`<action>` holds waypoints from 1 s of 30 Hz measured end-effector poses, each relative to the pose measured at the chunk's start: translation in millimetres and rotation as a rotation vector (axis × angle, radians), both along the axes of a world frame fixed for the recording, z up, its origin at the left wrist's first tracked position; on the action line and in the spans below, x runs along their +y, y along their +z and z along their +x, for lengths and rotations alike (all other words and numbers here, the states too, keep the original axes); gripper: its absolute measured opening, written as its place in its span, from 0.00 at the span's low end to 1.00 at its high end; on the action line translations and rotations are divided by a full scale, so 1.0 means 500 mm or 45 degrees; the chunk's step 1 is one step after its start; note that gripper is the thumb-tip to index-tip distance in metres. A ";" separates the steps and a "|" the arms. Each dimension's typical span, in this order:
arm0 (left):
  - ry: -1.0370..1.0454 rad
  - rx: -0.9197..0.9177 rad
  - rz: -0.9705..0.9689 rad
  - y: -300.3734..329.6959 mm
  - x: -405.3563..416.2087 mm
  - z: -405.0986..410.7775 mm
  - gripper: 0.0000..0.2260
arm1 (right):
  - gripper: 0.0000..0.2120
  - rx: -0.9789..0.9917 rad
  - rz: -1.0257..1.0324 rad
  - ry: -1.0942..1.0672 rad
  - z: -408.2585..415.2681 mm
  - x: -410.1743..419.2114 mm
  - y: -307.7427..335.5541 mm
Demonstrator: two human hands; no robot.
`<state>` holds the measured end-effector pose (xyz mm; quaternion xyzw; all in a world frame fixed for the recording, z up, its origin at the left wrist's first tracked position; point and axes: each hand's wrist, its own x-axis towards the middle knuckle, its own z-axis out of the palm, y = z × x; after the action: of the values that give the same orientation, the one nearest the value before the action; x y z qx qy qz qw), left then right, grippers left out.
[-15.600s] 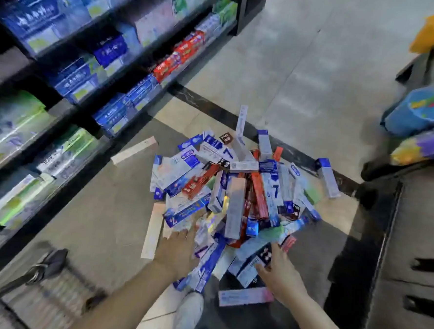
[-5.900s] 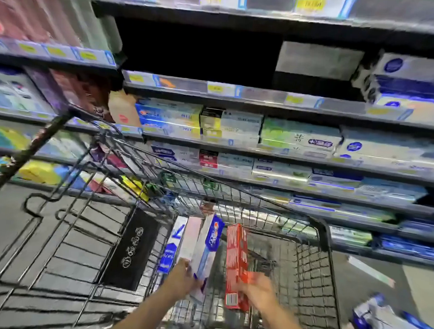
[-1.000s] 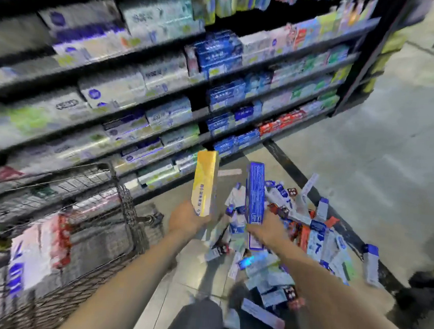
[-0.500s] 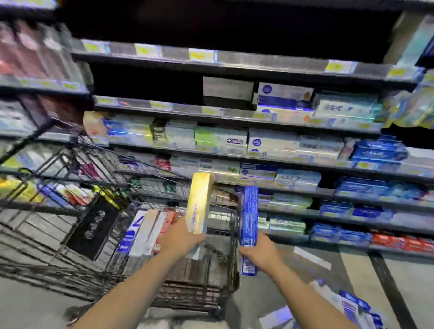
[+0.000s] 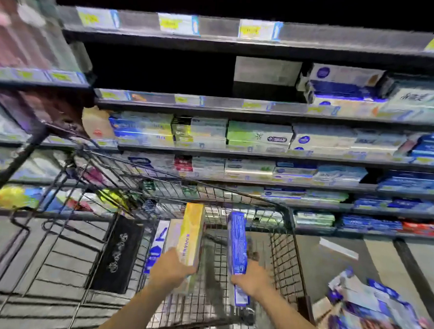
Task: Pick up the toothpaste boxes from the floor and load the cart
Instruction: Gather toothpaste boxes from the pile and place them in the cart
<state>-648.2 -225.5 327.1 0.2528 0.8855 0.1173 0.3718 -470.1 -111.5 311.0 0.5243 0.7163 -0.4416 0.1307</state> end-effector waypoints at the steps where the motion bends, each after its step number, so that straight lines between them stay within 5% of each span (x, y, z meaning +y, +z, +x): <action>1: -0.015 -0.007 -0.037 -0.011 0.002 -0.006 0.20 | 0.06 -0.012 -0.021 -0.018 -0.005 -0.001 -0.011; 17: -0.094 -0.295 -0.216 -0.325 0.093 -0.045 0.15 | 0.17 -0.316 -0.218 -0.150 -0.068 0.072 -0.307; 25: -0.018 -0.275 -0.200 -0.454 0.172 -0.053 0.13 | 0.06 -0.396 -0.190 -0.039 -0.155 0.109 -0.445; 30: 0.095 -0.169 -0.150 -0.514 0.199 -0.034 0.27 | 0.20 -0.408 -0.169 -0.067 -0.200 0.121 -0.519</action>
<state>-665.4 -126.0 70.0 0.1889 0.8730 0.0951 0.4394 -570.0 -50.8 51.5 0.5966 0.6417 -0.4020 0.2659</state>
